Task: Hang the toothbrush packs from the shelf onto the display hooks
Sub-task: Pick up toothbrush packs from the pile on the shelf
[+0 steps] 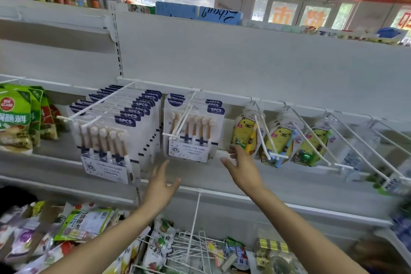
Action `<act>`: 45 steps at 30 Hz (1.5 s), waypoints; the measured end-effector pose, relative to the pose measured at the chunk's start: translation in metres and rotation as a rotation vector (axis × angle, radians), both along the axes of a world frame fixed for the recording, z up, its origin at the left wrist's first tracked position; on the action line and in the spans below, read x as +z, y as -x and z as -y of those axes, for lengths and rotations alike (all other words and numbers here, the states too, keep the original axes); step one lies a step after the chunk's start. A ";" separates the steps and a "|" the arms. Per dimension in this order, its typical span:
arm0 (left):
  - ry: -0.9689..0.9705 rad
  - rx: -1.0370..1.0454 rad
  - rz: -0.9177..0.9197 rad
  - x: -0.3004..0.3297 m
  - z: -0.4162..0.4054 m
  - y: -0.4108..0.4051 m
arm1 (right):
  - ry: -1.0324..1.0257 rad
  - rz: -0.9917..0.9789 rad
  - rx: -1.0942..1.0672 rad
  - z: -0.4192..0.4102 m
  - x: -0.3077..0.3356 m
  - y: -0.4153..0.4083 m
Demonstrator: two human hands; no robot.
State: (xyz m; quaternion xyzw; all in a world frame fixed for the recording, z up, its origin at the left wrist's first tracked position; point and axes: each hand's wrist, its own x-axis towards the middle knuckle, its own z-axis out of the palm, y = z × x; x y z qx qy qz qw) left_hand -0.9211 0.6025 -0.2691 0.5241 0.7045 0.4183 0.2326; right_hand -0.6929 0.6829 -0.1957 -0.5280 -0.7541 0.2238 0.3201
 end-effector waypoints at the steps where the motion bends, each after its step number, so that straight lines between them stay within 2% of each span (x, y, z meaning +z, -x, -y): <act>1: -0.050 -0.063 -0.104 0.003 0.008 -0.003 | -0.032 0.064 0.022 0.009 0.000 -0.010; 5: -0.174 -0.266 -0.444 0.022 0.023 -0.019 | -0.170 0.281 0.088 0.049 0.000 -0.054; 10: -0.339 -0.504 -0.624 0.041 0.019 -0.045 | -0.249 0.449 0.077 0.097 0.003 -0.106; 14: -0.464 -0.676 -0.740 0.054 0.015 -0.083 | -0.296 0.511 0.050 0.125 0.008 -0.149; 22: -0.621 -0.878 -0.792 0.081 0.018 -0.200 | -0.346 0.587 -0.005 0.165 0.013 -0.257; 30: -0.725 -1.007 -0.799 0.085 0.022 -0.370 | -0.364 0.599 -0.107 0.195 0.003 -0.407; 45: -0.729 -1.084 -0.687 0.076 0.012 -0.683 | -0.294 0.586 -0.241 0.215 -0.002 -0.719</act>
